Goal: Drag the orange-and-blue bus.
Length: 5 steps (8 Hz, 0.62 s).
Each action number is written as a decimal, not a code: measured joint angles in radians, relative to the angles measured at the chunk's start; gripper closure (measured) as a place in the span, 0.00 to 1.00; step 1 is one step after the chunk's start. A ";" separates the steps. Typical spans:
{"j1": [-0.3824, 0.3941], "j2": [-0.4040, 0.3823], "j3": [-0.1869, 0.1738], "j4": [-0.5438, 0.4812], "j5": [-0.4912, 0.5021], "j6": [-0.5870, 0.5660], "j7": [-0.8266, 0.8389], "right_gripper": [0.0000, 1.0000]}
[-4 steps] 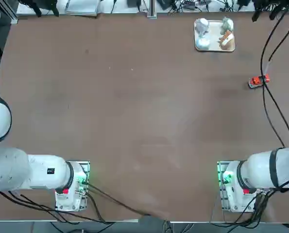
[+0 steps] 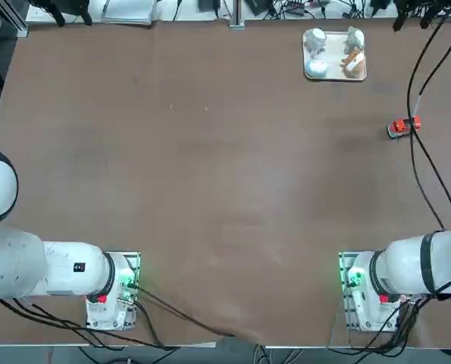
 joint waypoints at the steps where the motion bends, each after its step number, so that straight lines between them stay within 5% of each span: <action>1: 0.000 0.001 0.000 0.002 0.000 0.000 0.000 0.00; 5: 0.000 0.005 -0.006 0.002 0.000 -0.002 0.000 0.00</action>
